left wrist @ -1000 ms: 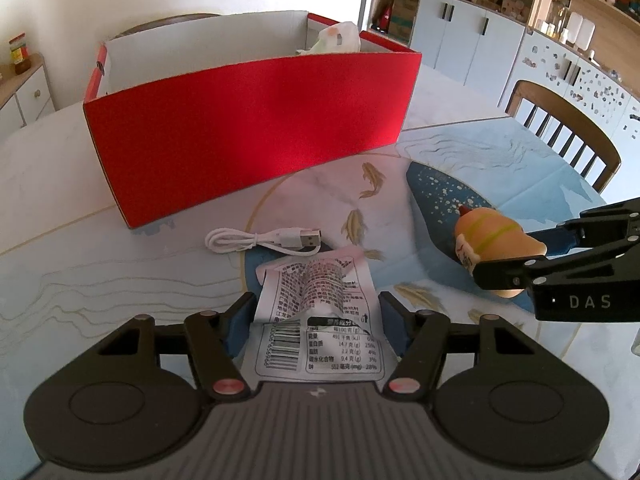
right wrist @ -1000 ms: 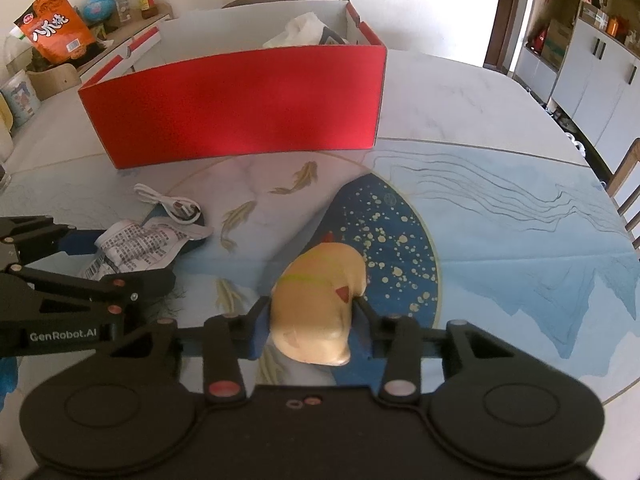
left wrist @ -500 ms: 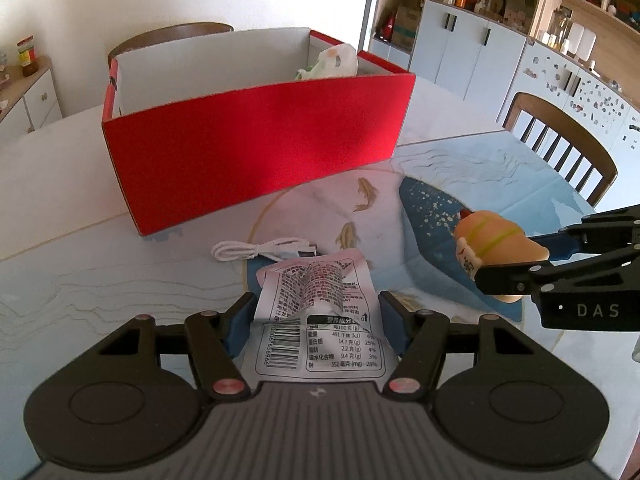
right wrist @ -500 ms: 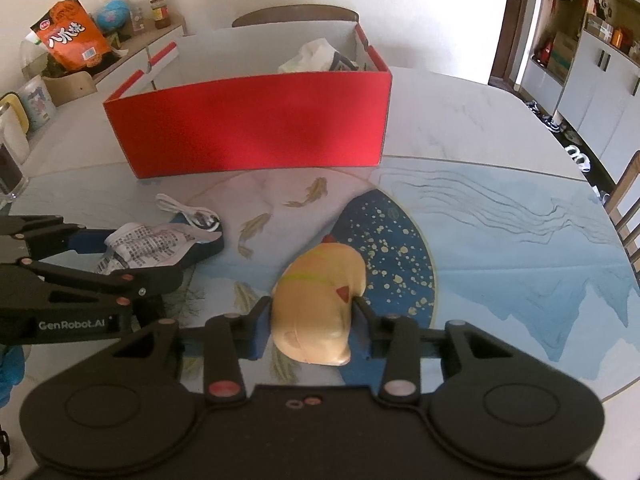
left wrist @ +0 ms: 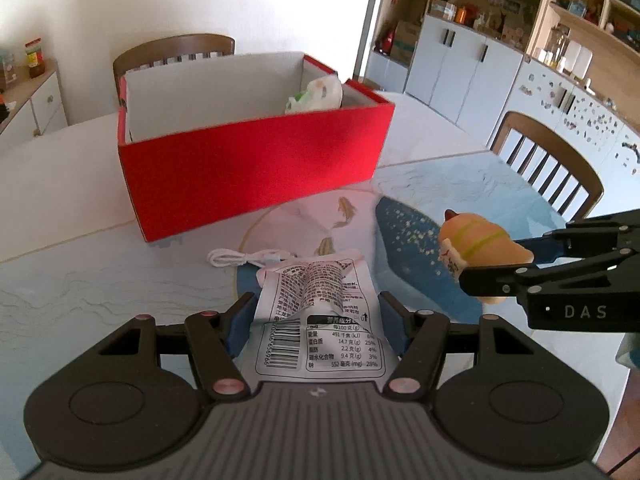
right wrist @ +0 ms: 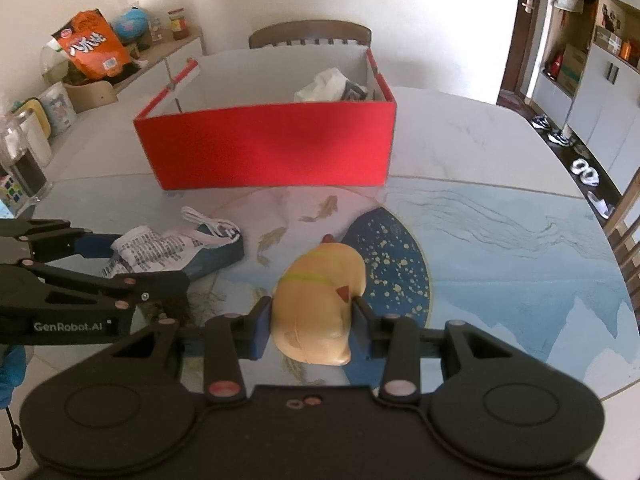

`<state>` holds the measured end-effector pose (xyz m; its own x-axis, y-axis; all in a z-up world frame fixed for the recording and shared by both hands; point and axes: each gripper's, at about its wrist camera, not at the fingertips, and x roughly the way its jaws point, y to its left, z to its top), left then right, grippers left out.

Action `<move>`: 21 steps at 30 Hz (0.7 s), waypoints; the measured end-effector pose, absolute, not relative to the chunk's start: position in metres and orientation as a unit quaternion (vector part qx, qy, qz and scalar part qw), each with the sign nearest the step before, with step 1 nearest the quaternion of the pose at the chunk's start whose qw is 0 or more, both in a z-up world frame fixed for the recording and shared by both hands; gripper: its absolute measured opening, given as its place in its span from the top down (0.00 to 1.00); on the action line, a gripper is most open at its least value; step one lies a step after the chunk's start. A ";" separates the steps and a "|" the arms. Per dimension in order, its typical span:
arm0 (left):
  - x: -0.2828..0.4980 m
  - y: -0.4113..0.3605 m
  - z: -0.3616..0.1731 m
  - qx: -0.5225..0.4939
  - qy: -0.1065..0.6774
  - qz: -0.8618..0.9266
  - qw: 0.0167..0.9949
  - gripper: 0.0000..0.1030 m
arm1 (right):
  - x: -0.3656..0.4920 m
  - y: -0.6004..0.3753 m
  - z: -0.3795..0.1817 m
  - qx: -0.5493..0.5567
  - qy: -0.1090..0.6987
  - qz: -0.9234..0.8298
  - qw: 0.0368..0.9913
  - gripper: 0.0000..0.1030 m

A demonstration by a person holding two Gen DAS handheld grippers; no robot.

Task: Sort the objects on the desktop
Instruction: 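Close the left tool on the white packet while the right tool grasps the yellow toy, then lift both held items and carry them over the red shoebox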

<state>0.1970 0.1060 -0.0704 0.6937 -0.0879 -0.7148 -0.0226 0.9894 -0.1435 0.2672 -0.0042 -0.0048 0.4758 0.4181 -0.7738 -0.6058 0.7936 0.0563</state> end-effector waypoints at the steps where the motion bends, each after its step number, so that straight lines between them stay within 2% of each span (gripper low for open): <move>1: 0.196 0.106 -0.067 -0.073 0.388 -0.017 0.919 0.37 | 0.266 -0.004 -0.002 -0.111 0.413 0.303 0.852 0.61; 21: 0.205 0.109 -0.006 -0.076 0.331 -0.007 0.941 0.37 | 0.276 -0.003 0.050 -0.103 0.371 0.323 0.865 0.61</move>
